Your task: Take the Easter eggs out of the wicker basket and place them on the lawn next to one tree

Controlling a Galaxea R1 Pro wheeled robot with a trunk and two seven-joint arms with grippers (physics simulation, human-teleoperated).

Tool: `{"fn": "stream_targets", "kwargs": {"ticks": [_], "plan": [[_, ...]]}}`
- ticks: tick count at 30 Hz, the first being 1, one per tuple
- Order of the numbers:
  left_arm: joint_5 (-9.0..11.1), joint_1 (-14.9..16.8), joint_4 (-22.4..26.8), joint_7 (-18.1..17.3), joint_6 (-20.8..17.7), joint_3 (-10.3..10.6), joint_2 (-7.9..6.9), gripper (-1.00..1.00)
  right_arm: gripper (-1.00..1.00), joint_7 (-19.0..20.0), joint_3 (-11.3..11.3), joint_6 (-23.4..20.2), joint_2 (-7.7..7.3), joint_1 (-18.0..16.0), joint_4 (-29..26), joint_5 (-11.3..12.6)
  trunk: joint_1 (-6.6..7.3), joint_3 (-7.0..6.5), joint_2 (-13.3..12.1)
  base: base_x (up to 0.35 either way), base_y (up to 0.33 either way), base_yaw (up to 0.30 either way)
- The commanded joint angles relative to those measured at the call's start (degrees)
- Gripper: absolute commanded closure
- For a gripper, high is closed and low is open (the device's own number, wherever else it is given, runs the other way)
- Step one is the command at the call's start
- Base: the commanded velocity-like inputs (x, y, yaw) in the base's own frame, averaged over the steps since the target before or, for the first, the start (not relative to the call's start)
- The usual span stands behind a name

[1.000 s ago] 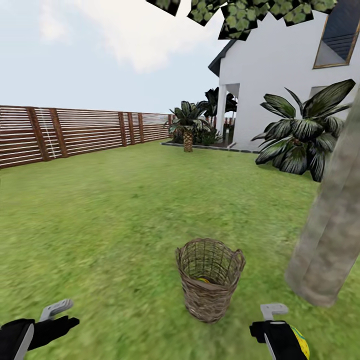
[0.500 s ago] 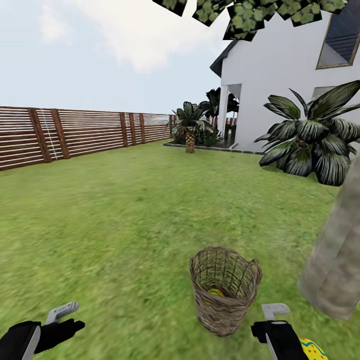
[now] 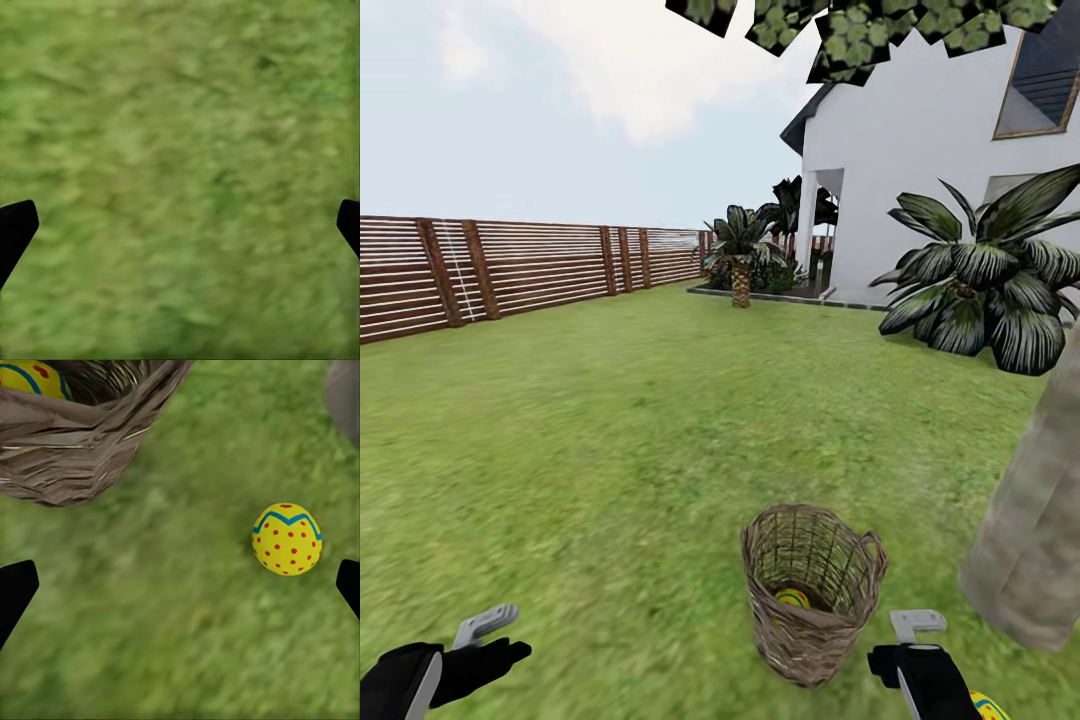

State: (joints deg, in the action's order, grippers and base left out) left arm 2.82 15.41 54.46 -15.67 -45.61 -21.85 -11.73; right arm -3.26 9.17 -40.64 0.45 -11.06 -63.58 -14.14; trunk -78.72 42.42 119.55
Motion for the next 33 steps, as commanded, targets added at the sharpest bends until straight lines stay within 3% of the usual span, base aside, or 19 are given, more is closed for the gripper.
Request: {"fn": "stream_targets", "kwargs": {"ticks": [1, 22, 25, 33], "plan": [[0.26, 0.03, 0.04, -0.06, -0.36, -0.11, 0.02, -1.00, -1.00, -0.09, 0.06, -0.23, 0.06, -0.04, -0.06, -0.01, 0.23, -0.12, -0.39, 0.000, 0.000, 0.000], [0.15, 0.05, -1.36, 0.03, -0.09, -0.04, 0.86, -1.00, -1.00, -0.02, -0.08, -0.23, 0.07, -0.04, 0.03, -0.18, 4.85, -3.89, -8.81, 0.000, 0.000, 0.000], [0.10, 0.05, -1.62, 0.03, 0.05, -0.04, 1.64, -1.00, -1.00, -0.06, -0.11, -0.23, 0.07, -0.07, 0.03, -0.34, 5.51, -4.43, -10.01, 0.000, 0.000, 0.000], [0.08, 0.05, -2.04, 0.03, 0.09, 0.00, 2.00, -1.00, -1.00, -0.08, -0.20, -0.23, 0.07, -0.09, 0.03, -0.45, 7.26, -5.87, -13.22, 0.000, 0.000, 0.000]]}}
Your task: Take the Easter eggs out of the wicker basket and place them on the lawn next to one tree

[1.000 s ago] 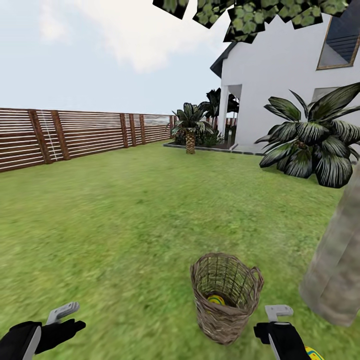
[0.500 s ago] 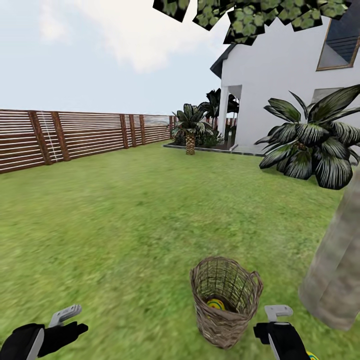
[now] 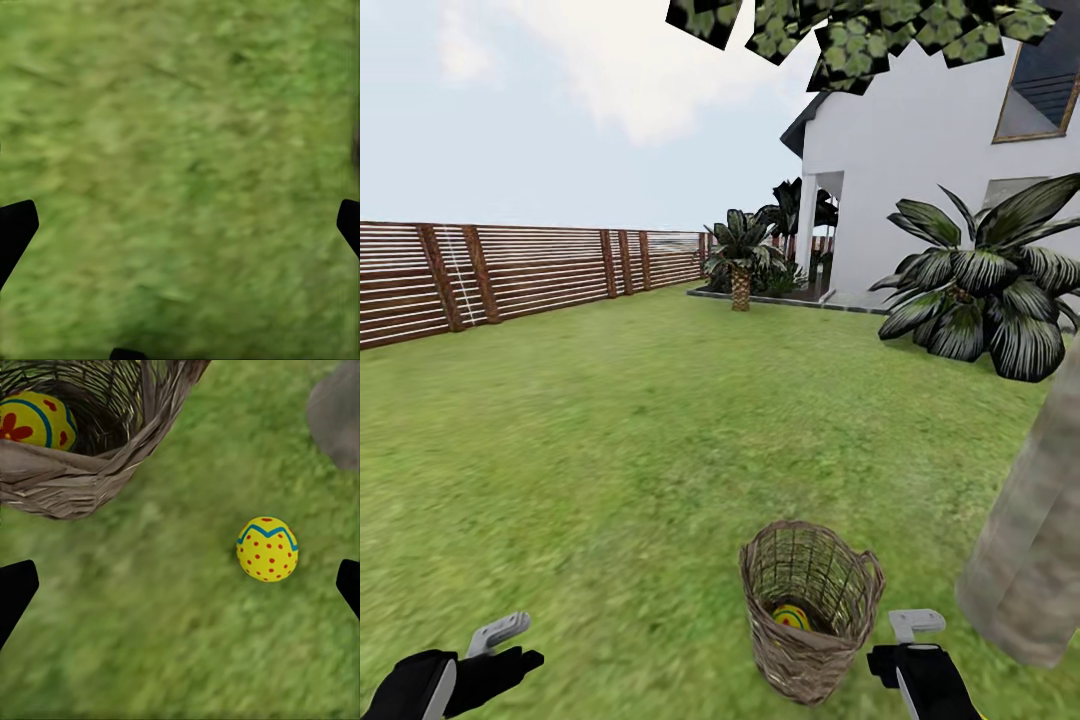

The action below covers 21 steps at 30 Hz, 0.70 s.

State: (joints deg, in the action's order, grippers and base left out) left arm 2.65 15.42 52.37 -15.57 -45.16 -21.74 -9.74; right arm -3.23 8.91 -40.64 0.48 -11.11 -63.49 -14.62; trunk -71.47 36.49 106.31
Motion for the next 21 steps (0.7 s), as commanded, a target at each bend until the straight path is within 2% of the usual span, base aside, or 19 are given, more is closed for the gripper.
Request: {"fn": "stream_targets", "kwargs": {"ticks": [1, 14, 21], "plan": [[0.25, 0.04, 0.03, -0.08, -0.33, -0.11, 0.03, -1.00, -1.00, -0.11, 0.04, -0.23, 0.04, -0.04, -0.06, 0.03, 0.23, -0.12, -0.38, 0.000, 0.000, 0.000], [0.25, 0.05, -0.02, -0.08, -0.28, -0.06, 0.60, -1.00, -1.00, -0.11, -0.03, -0.23, 0.13, 0.03, -0.03, -0.03, 3.09, -2.46, -5.60, 0.002, 0.000, 0.000], [0.25, 0.04, -0.03, -0.19, -0.28, -0.12, 0.85, -1.00, -1.00, -0.03, -0.05, -0.23, 0.13, 0.02, -0.01, 0.07, 4.63, -3.71, -8.41, 0.262, 0.000, 0.000]]}}
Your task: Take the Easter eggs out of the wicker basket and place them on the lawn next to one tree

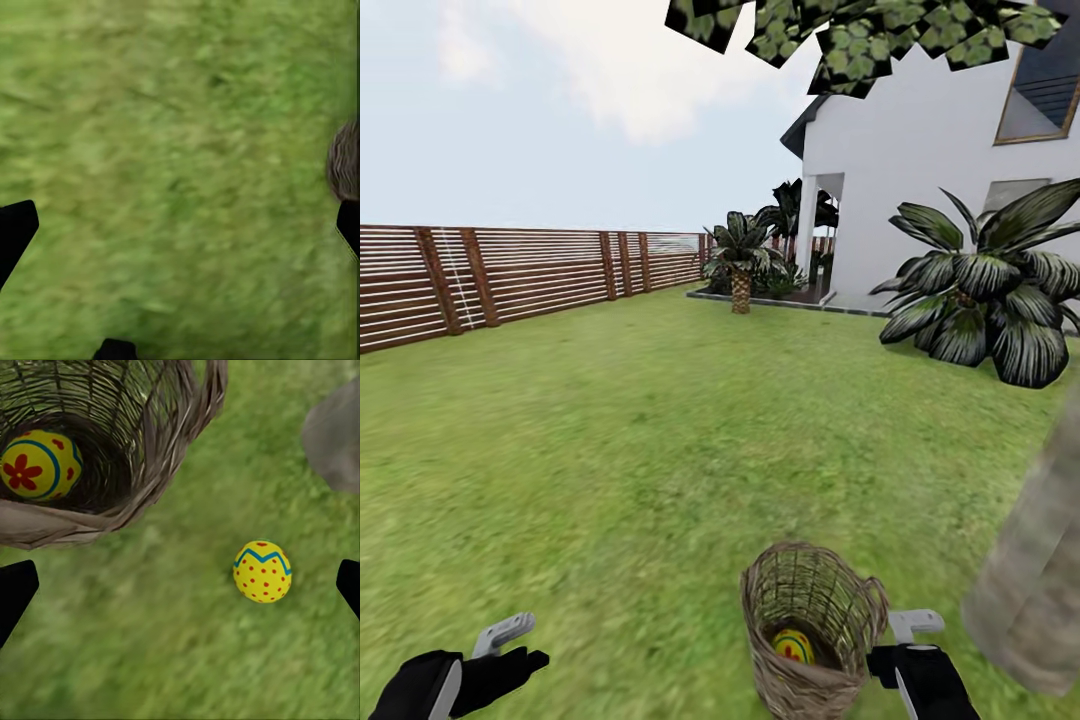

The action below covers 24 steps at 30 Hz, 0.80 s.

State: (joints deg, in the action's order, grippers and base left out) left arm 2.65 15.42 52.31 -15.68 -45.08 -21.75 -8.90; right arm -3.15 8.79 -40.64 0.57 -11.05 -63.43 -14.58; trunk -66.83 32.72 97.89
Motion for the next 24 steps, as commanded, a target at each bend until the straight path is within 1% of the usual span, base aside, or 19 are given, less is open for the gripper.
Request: {"fn": "stream_targets", "kwargs": {"ticks": [1, 7, 9, 20, 24], "plan": [[0.25, 0.04, 0.01, -0.07, -0.36, -0.12, 0.01, -1.00, -1.00, -0.11, 0.08, -0.23, 0.04, -0.04, -0.04, 0.07, 0.20, -0.12, -0.39, 0.324, 0.000, 0.000], [0.25, 0.04, -0.01, -0.06, -0.36, -0.05, 0.10, -1.00, -1.00, -0.10, 0.08, -0.23, 0.04, -0.05, -0.05, 0.30, 1.52, -1.20, -2.79, 0.324, 0.000, 0.000], [0.25, 0.05, -0.01, -0.06, -0.36, -0.05, 0.07, -1.00, -1.00, -0.10, 0.09, -0.23, 0.04, -0.03, -0.09, 0.33, 1.95, -1.56, -3.60, 0.154, 0.000, 0.000], [0.32, 0.03, 0.07, -0.02, -0.36, -0.08, 0.08, -1.00, -1.00, -0.17, 0.08, -0.23, 0.04, -0.03, -0.05, 0.34, 4.37, -3.53, -8.01, 0.018, 0.003, 0.000], [0.34, 0.05, 0.01, -0.18, -0.36, -0.05, 0.10, -1.00, -1.00, -0.18, 0.16, -0.23, 0.04, -0.04, -0.07, 0.30, 5.25, -4.25, -9.61, 0.004, 0.192, 0.000]]}}
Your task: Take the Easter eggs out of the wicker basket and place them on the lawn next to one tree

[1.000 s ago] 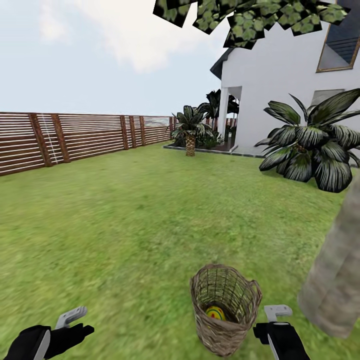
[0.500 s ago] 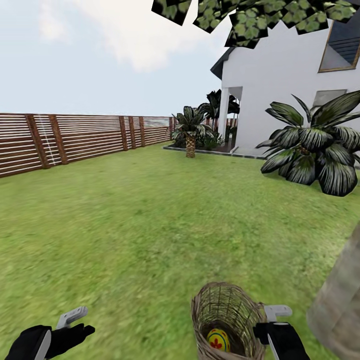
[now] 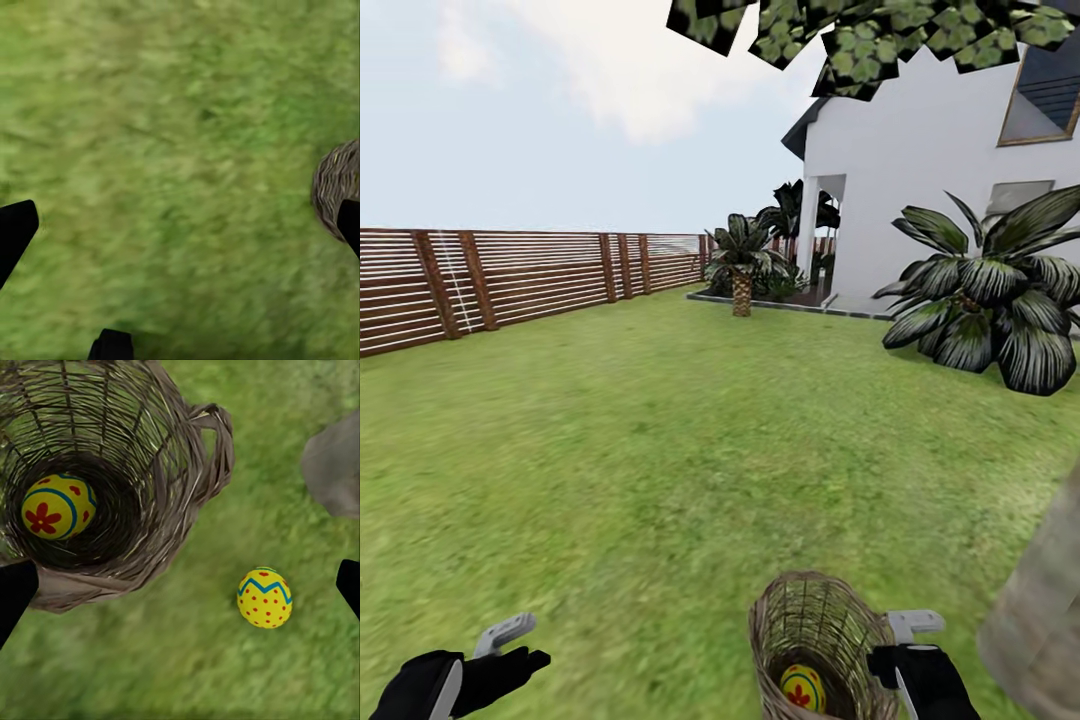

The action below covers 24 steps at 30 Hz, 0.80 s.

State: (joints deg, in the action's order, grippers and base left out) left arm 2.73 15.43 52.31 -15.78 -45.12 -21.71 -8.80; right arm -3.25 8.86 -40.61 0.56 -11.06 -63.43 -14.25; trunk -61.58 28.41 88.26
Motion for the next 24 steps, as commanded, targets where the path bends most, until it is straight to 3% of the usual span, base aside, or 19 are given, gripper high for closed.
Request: {"fn": "stream_targets", "kwargs": {"ticks": [1, 11, 22, 24], "plan": [[0.26, 0.04, 0.00, -0.10, -0.32, -0.10, 0.04, -1.00, -1.00, -0.08, 0.09, -0.26, 0.05, -0.04, -0.08, -0.05, 0.23, -0.12, -0.38, 0.047, 0.296, 0.000], [0.17, 0.04, -0.10, -0.05, -0.32, -0.09, 0.85, -1.00, -1.00, -0.09, 0.19, -0.33, 0.04, -0.01, -0.04, -0.16, 2.42, -1.92, -4.39, 0.186, 0.255, 0.000], [0.17, 0.03, -0.03, 0.04, -0.23, -0.16, 0.83, -1.00, -1.00, 0.24, 0.18, -0.68, -0.03, -0.01, 1.37, -0.01, 4.84, -3.89, -8.80, 0.022, 0.021, 0.062], [0.15, 0.04, -0.03, 0.04, -0.23, -0.17, 0.81, -1.00, -1.00, 2.24, 0.21, -1.01, -0.09, -0.03, 2.07, 0.05, 5.28, -4.25, -9.60, 0.000, 0.000, 0.015]]}}
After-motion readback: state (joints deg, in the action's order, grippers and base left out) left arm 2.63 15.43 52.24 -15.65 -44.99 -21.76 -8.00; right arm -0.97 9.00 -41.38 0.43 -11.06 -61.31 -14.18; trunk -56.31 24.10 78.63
